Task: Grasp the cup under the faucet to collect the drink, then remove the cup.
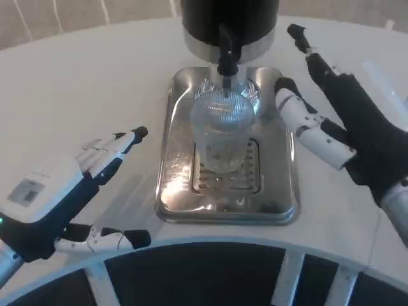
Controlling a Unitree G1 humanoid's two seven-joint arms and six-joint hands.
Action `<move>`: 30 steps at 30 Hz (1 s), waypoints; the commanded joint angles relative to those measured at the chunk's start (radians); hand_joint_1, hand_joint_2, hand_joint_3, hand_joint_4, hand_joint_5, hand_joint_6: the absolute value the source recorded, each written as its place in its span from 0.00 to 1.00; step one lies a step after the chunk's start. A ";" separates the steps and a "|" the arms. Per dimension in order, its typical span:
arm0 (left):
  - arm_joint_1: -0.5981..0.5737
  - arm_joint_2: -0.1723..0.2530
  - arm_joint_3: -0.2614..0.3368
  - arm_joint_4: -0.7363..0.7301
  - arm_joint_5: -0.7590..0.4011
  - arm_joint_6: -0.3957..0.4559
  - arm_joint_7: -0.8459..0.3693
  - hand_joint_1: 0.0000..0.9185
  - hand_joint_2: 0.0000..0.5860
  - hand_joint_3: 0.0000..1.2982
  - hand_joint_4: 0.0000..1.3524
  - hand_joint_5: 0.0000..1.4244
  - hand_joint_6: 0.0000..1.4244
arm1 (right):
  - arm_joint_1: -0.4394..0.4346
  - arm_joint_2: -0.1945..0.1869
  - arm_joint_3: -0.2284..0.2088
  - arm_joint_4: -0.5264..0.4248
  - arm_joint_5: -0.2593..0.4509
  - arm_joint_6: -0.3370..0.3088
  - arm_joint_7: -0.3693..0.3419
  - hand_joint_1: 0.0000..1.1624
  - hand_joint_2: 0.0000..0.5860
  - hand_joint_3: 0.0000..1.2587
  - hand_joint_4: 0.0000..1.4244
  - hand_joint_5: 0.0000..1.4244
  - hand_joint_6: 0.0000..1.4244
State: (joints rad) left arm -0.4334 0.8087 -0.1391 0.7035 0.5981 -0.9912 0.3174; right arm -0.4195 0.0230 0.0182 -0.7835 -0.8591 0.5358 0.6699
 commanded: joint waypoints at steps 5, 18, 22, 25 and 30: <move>0.076 0.026 0.039 -0.081 -0.017 0.037 -0.056 0.12 0.15 0.00 0.00 0.03 0.07 | -0.082 -0.026 0.062 0.083 0.105 0.025 -0.090 0.17 1.00 0.00 0.00 0.00 0.00; 0.141 0.024 0.088 -0.149 -0.029 0.091 -0.102 0.11 0.14 0.00 0.00 0.03 0.07 | -0.157 -0.079 0.109 0.142 0.221 0.037 -0.173 0.11 0.99 0.00 0.00 0.00 0.00; 0.147 0.023 0.095 -0.164 -0.031 0.102 -0.110 0.11 0.14 0.00 0.00 0.03 0.07 | -0.177 -0.096 0.123 0.154 0.243 0.043 -0.186 0.10 0.99 0.00 0.00 0.00 0.00; 0.147 0.022 0.096 -0.171 -0.033 0.113 -0.119 0.11 0.14 0.00 0.00 0.03 0.07 | -0.187 -0.100 0.135 0.160 0.257 0.051 -0.199 0.10 0.99 0.00 0.00 0.00 0.00; 0.145 0.022 0.095 -0.176 -0.038 0.124 -0.132 0.11 0.13 0.01 0.00 0.03 0.07 | -0.202 -0.104 0.160 0.185 0.289 0.059 -0.215 0.09 0.99 0.00 0.00 0.00 0.00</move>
State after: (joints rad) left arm -0.3028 0.8148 -0.0514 0.5375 0.5619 -0.8747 0.2006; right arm -0.6093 -0.0821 0.1658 -0.6133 -0.5922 0.5868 0.4675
